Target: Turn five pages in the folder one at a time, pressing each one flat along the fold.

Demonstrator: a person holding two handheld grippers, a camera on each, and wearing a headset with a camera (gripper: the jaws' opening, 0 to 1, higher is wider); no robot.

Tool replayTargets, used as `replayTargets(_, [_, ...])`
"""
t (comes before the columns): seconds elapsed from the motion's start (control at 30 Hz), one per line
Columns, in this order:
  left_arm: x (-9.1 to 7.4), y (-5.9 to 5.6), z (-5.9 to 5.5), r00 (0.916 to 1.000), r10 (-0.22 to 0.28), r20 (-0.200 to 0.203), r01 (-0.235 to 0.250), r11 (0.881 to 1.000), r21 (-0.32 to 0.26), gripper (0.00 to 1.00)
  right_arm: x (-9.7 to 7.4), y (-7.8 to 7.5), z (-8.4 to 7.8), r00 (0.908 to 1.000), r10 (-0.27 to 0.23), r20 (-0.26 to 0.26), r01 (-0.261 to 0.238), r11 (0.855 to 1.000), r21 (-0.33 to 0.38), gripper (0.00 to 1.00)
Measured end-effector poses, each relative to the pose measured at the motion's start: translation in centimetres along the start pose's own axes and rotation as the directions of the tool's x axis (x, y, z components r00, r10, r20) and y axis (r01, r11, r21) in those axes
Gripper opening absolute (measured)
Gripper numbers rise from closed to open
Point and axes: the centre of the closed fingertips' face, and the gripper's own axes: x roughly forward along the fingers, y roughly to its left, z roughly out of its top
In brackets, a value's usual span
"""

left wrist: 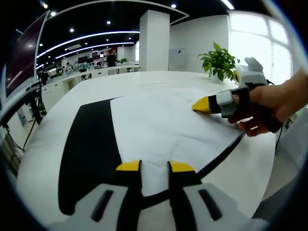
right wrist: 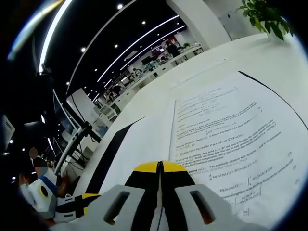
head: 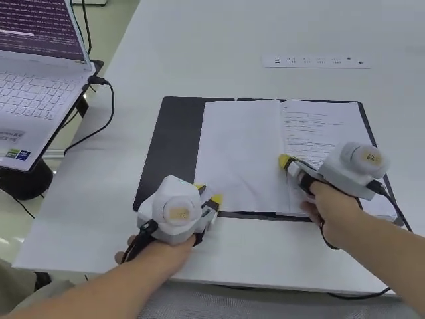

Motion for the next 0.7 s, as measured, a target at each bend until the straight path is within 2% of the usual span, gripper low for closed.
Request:
replayTargets(0.3, [-0.2,-0.1,0.0,1.0000,-0.001,0.000,0.001,1.000,0.006,0.19,-2.1,0.8,-2.2,0.9992,0.023,-0.033,-0.023,1.000,-0.013,0.00])
replayTargets(0.37, [-0.2,-0.1,0.0,1.0000,-0.001,-0.001,0.002,1.000,0.008,0.19,-2.1,0.7,-2.5,0.9987,0.029,-0.041,-0.030,0.999,-0.013,0.00])
replayTargets(0.7, [-0.3,-0.1,0.0,1.0000,0.000,-0.007,0.001,1.000,0.006,0.19,-4.6,1.0,-4.7,0.9955,0.052,-0.079,-0.051,0.999,0.006,0.00])
